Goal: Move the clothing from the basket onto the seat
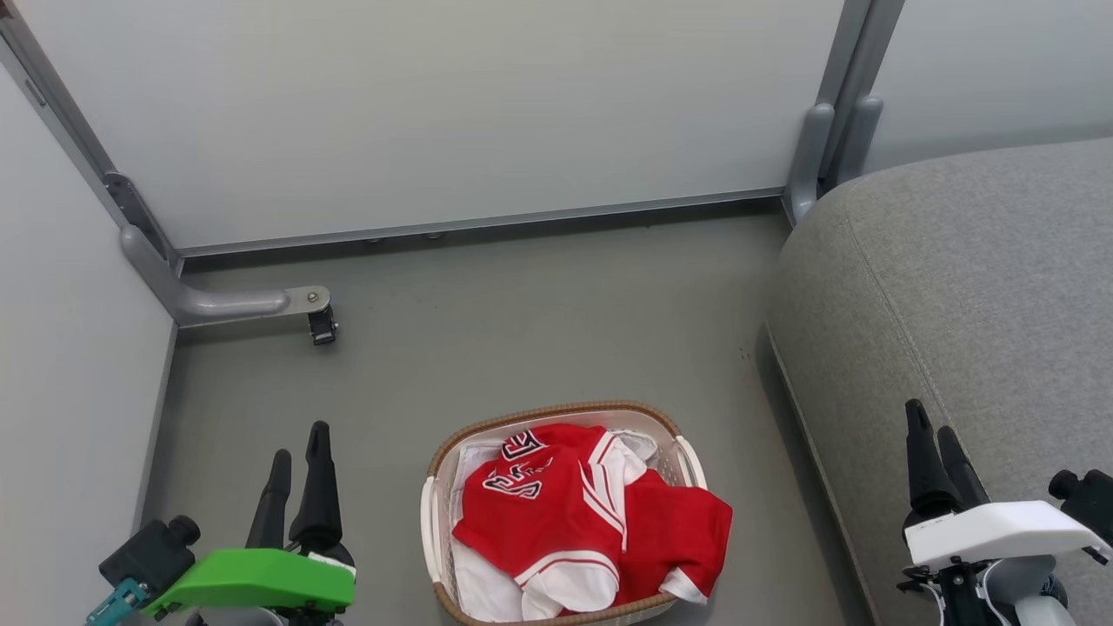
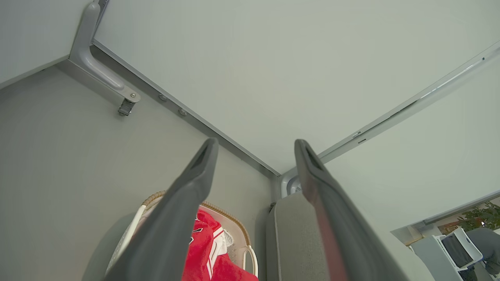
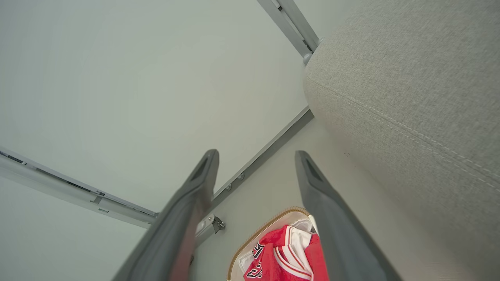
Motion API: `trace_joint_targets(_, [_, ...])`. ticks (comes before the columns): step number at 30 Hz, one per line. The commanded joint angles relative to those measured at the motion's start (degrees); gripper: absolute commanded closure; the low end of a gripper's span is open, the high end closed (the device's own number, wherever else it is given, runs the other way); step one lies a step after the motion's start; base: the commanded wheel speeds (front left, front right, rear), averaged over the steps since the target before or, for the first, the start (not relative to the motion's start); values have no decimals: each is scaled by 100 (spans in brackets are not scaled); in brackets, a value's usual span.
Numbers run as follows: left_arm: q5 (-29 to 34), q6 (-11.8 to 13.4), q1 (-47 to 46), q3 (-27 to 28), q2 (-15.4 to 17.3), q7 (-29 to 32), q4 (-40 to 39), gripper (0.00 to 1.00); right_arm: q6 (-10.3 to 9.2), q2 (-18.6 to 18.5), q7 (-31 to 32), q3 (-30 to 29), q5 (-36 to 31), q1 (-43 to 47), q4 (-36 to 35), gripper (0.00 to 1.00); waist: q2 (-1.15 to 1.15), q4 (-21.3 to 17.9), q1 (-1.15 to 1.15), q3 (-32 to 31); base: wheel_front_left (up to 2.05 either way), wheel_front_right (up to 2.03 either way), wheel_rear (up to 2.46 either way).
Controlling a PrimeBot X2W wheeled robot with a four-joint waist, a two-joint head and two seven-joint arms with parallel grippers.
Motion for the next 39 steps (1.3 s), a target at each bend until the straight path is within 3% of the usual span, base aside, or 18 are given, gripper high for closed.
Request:
trace_joint_targets(1, [232, 28, 26, -32, 42, -55, -68, 0, 2, -44, -66, 8, -228, 5, -105, 0, 0, 1, 0, 1, 0, 0, 0])
trace_joint_targets(20, [1505, 154, 162, -237, 54, -341, 95, 0, 3, -56, -354, 298, -2016, 50, -121, 0, 0, 33, 0, -5, 0, 0, 0])
trace_joint_targets(39, [2403, 255, 247, -441, 64, -588, 348, 0, 3, -66, -603, 450, -3114, 63, 53, 0, 0, 104, 0, -4, 0, 0, 0])
